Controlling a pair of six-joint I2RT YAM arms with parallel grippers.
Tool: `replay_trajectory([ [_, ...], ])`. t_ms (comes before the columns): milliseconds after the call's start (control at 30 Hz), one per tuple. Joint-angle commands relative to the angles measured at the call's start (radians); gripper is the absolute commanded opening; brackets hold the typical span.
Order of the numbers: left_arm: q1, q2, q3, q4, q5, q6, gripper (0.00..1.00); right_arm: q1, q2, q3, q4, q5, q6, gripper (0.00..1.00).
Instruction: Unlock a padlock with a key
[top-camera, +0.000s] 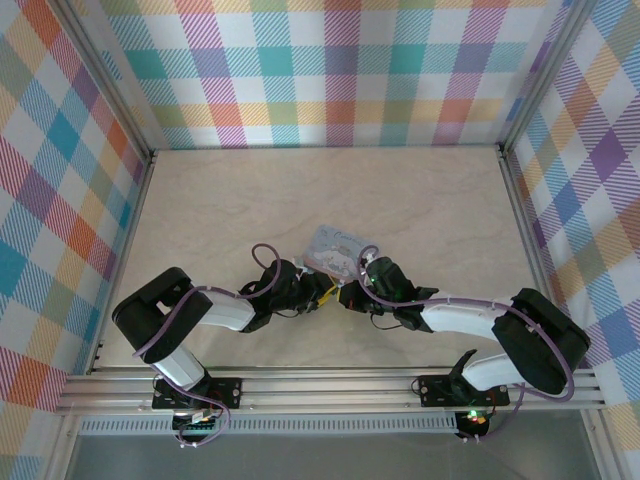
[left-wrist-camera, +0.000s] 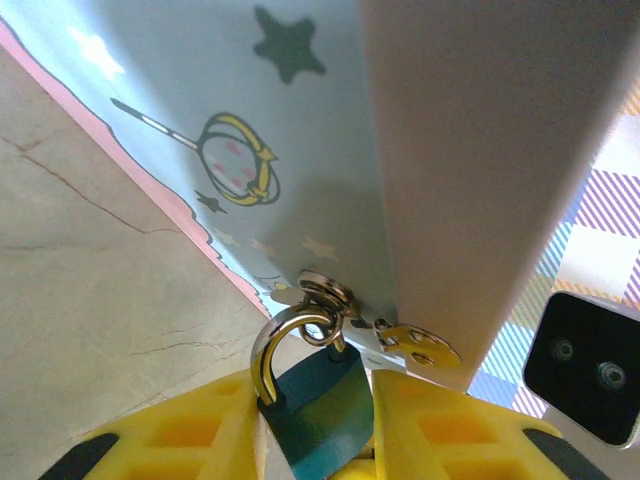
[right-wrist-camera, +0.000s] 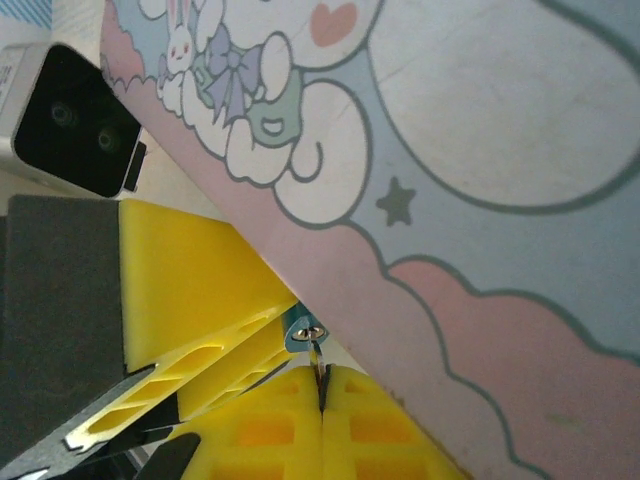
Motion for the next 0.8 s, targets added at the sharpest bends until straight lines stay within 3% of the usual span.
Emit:
replay_trajectory([
  [0,-0.022,0.009,0.0,0.039,-0.014,-0.016,0.3,0.01,-0.024,0.02,0.105,-0.044,0.107,0.02],
  [333,-0.022,0.01,0.005,0.038,-0.013,-0.021,0.3,0.01,-0.022,0.024,0.132,-0.049,0.194,0.02],
  [533,-0.022,0.005,0.0,0.034,-0.024,-0.029,0.17,0.01,-0.025,0.02,0.126,-0.06,0.197,0.04],
  [767,-0.021,-0.018,0.0,-0.002,-0.041,-0.039,0.04,0.008,-0.094,-0.008,0.011,-0.006,0.121,0.23],
])
